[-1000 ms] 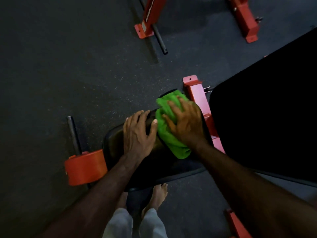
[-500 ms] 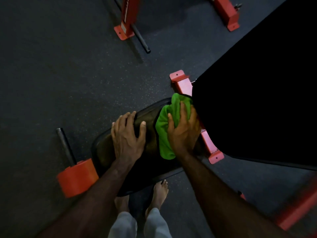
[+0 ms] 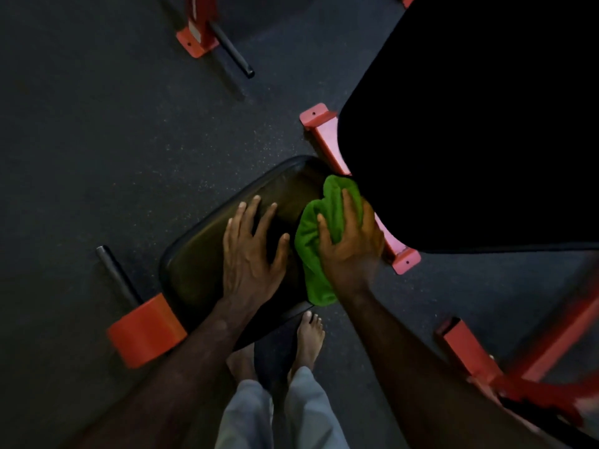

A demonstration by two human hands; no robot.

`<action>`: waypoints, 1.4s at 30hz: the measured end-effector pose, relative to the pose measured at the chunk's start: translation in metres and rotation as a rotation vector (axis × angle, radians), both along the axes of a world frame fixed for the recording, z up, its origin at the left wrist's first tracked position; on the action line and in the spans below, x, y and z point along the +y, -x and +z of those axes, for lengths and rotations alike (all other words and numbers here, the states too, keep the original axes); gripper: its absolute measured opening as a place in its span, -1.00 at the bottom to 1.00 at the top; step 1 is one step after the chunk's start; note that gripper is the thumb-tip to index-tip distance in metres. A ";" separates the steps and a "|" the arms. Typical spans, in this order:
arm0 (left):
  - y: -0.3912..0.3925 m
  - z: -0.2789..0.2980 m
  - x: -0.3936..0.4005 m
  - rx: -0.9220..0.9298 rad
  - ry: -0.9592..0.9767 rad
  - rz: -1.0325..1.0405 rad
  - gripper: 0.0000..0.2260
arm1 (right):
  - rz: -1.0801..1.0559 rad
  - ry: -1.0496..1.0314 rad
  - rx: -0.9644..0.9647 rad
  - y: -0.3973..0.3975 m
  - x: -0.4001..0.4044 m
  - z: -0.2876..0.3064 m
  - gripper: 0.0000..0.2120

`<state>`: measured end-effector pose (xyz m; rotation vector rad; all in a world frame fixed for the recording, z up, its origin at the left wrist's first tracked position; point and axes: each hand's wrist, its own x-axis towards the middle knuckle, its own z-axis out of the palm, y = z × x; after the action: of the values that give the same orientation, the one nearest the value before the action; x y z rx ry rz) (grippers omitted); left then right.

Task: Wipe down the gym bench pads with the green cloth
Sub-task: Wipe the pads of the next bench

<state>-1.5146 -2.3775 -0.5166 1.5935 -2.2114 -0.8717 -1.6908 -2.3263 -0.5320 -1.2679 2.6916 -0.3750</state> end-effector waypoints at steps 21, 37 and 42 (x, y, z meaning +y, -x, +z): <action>0.022 0.007 0.023 0.054 -0.006 -0.136 -0.50 | -0.235 0.147 -0.232 -0.022 0.026 0.011 -0.32; -0.024 0.011 0.024 0.068 0.039 0.071 -0.52 | -0.902 0.444 -0.578 -0.079 0.041 0.029 -0.07; -0.053 0.004 0.024 0.037 0.049 0.162 -0.50 | -0.919 0.334 -0.709 -0.152 0.067 0.018 0.02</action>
<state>-1.4615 -2.3532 -0.5128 1.6916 -2.0296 -0.7888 -1.5388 -2.2594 -0.5140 0.1916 2.4010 -1.1368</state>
